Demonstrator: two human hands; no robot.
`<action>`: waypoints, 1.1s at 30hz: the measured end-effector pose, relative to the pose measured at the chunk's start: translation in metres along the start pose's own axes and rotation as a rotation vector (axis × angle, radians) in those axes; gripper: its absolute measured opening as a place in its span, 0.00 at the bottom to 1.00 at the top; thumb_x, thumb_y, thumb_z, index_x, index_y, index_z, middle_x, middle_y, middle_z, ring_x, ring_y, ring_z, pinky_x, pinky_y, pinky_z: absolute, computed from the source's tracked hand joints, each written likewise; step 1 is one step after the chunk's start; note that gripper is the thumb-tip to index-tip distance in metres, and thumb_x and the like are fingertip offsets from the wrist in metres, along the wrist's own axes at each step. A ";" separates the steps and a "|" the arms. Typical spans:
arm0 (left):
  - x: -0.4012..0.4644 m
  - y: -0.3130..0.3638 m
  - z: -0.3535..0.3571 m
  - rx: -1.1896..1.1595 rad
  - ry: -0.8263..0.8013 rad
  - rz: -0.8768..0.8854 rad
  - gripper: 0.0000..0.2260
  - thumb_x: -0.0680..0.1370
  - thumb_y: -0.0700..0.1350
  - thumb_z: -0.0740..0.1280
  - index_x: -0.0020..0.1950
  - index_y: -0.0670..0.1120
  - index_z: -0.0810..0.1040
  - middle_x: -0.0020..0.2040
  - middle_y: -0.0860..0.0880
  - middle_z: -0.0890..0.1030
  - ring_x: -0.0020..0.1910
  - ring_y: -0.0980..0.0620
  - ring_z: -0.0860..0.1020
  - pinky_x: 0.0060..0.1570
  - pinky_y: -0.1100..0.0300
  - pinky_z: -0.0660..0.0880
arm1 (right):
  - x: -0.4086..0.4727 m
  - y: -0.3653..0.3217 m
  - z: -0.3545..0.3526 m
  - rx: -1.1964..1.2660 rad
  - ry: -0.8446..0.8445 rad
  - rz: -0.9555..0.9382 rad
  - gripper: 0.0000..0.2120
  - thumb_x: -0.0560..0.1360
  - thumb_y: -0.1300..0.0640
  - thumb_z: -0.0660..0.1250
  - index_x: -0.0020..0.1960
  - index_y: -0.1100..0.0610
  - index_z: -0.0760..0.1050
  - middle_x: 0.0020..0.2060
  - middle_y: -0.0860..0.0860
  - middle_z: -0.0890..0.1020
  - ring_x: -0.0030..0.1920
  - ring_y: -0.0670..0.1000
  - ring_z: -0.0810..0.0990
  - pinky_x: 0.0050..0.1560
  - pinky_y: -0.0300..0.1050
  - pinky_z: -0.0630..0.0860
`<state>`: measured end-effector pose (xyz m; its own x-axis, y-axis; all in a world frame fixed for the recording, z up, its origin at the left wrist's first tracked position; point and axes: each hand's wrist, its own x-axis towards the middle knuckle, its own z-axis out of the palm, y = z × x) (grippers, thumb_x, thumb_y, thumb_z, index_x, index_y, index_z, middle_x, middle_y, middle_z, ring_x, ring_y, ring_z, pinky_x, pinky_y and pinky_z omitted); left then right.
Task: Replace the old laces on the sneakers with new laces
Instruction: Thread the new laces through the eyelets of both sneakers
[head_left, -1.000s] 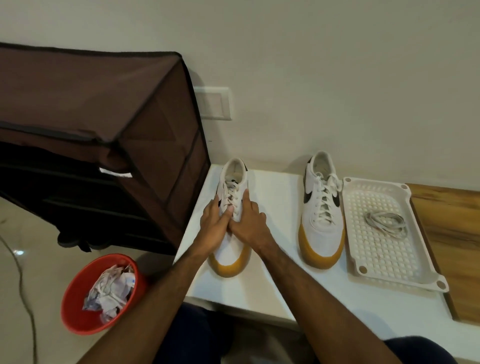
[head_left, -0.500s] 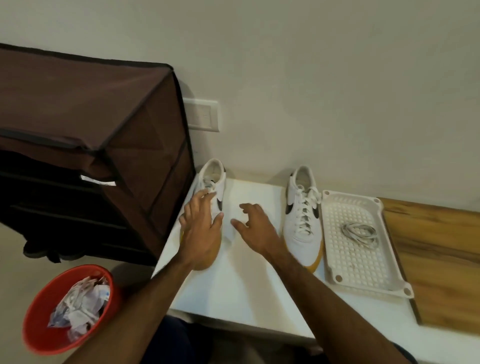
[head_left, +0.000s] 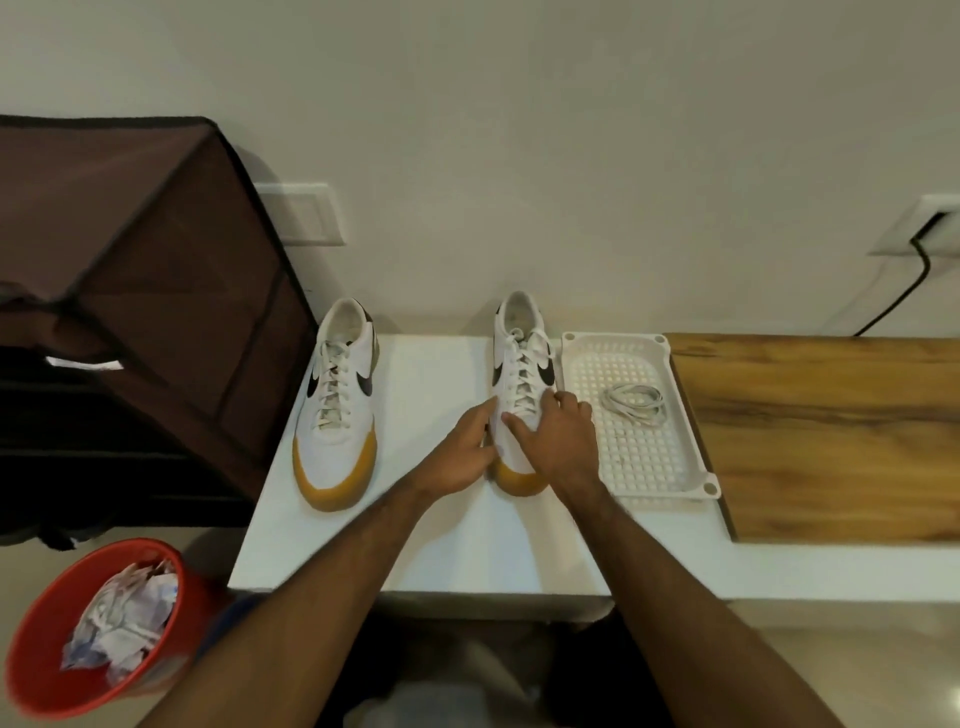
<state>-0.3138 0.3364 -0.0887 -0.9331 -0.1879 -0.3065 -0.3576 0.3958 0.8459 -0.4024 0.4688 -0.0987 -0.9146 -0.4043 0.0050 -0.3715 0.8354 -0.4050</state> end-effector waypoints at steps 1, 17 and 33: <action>-0.002 0.000 0.001 0.030 -0.001 -0.016 0.31 0.82 0.36 0.62 0.82 0.48 0.53 0.80 0.48 0.59 0.78 0.48 0.62 0.75 0.54 0.63 | -0.004 0.000 0.000 0.003 0.003 -0.006 0.37 0.79 0.34 0.62 0.74 0.62 0.68 0.66 0.60 0.75 0.64 0.60 0.71 0.62 0.51 0.69; -0.117 -0.026 -0.019 0.163 0.265 -0.058 0.28 0.82 0.47 0.65 0.80 0.52 0.57 0.69 0.45 0.72 0.61 0.51 0.75 0.61 0.54 0.76 | -0.144 -0.041 0.011 0.014 -0.168 -0.132 0.37 0.75 0.29 0.62 0.70 0.57 0.67 0.64 0.55 0.72 0.62 0.56 0.70 0.61 0.50 0.72; -0.047 -0.004 -0.044 0.019 0.515 -0.019 0.07 0.82 0.47 0.66 0.50 0.44 0.79 0.49 0.50 0.77 0.46 0.51 0.77 0.52 0.55 0.72 | -0.031 -0.046 -0.010 0.680 -0.315 0.084 0.07 0.79 0.53 0.69 0.52 0.57 0.78 0.45 0.48 0.83 0.45 0.46 0.81 0.43 0.39 0.72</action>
<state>-0.2666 0.3044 -0.0582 -0.7886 -0.6117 -0.0631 -0.3795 0.4034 0.8326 -0.3588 0.4470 -0.0710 -0.8085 -0.5220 -0.2717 -0.0284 0.4957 -0.8680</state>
